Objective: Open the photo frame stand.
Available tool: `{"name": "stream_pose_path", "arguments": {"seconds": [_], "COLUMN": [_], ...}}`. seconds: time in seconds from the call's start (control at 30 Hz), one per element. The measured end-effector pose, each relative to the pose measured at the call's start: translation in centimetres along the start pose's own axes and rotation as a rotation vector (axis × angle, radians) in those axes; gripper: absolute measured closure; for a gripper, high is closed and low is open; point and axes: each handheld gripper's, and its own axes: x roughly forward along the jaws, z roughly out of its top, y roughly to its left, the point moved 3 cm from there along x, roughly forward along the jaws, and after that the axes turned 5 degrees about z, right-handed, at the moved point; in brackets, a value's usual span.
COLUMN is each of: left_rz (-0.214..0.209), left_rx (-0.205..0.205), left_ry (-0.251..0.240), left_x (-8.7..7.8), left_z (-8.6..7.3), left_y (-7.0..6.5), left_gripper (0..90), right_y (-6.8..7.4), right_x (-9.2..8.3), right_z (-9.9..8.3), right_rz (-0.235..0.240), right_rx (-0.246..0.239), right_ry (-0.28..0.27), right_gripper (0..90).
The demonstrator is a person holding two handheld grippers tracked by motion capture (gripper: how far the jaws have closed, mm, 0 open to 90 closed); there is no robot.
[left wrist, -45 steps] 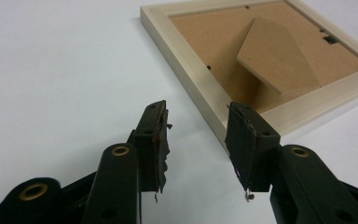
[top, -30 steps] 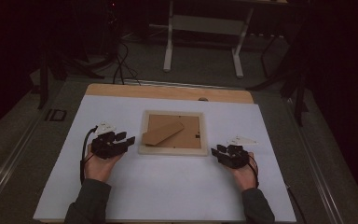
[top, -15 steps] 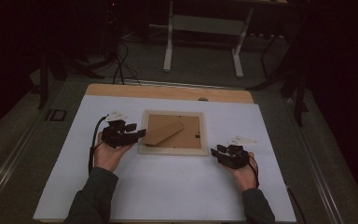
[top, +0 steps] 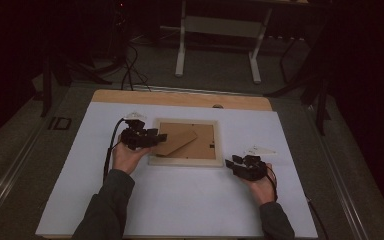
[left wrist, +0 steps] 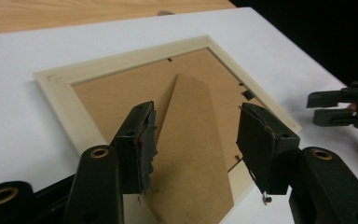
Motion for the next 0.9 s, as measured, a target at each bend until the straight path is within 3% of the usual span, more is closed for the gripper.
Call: {"name": "stream_pose_path", "arguments": {"seconds": [0.3, 0.43, 0.57, 0.77, 0.9], "left_rz": [0.022, -0.018, -0.022, -0.013, -0.030], "left_rx": [0.020, 0.018, 0.011, 0.043, 0.033], "left_ry": [0.062, 0.088, 0.097, 0.152, 0.172], "left_x": [1.7, 2.6, 3.1, 4.1, 4.8], "left_z": [0.0, -0.1, -0.2, -0.3, -0.6], "left_y": [-0.1, 0.0, 0.3, 0.3, 0.6], "left_gripper": [42.5, 44.8, 44.2, 40.2, 38.9], "right_y": [-0.1, 0.0, 0.0, -0.2, -0.2], "right_x": [0.1, 0.2, 0.3, 0.3, 0.4], "right_z": [-0.1, -0.2, -0.2, -0.3, -0.4], "right_rz": [0.001, 0.004, 0.008, 0.022, 0.024], "right_rx": [0.006, 0.002, 0.004, 0.025, 0.022], "right_ry": [0.003, 0.007, 0.009, 0.007, 0.012], "right_gripper": [58.5, 58.5, 58.2, 58.1, 58.1]}}
